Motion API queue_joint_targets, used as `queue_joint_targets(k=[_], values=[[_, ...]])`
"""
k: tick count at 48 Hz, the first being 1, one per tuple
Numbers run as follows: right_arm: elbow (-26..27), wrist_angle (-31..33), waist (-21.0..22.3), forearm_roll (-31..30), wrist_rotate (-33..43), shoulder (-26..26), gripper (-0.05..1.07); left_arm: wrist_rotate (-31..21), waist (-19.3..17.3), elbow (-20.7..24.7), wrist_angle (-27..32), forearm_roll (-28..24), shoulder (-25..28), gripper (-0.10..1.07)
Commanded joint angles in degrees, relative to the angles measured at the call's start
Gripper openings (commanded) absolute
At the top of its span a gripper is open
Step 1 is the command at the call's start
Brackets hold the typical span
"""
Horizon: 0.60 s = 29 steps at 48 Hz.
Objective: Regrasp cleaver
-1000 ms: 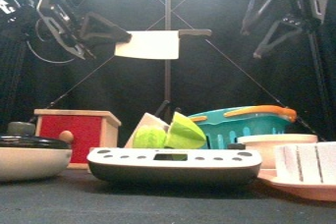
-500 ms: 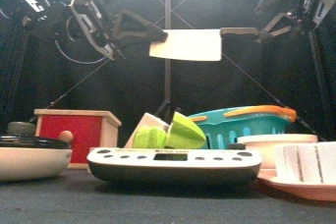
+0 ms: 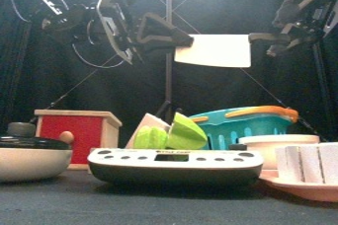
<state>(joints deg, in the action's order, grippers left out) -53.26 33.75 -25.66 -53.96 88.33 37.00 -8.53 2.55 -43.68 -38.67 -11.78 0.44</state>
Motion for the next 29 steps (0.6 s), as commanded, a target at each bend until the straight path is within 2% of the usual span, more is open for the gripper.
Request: queue_joint_targets(k=[1,11,15,18,24,29], values=[[1.6,-0.1,0.9,6.0,-0.6,0.6,0.95,0.1,0.2,1.1,-0.8,1.5,0.1,0.29],[6.8,1.9,3.3,23.1,-2.6,1.4,0.95,0.2,0.2,0.8,-0.7,2.1,0.6,0.29],[9.4,6.2,4.7,29.5,-5.4,1.7,0.95,0.2,0.0,0.7,-0.7,2.1,0.5,0.29],[12.6,12.0,5.0,33.7,-10.5,1.7,0.95,0.2,-0.1,0.7,-0.5,2.1,0.6,0.29],[19.0,22.3,5.6,36.6,-23.9,0.9,0.95,0.3,-0.3,0.7,-0.4,2.1,0.6,0.29],[20.5,22.8,6.4,34.0,-33.7,1.0,0.95,0.2,-0.3,0.8,-0.5,2.1,0.6,0.29]])
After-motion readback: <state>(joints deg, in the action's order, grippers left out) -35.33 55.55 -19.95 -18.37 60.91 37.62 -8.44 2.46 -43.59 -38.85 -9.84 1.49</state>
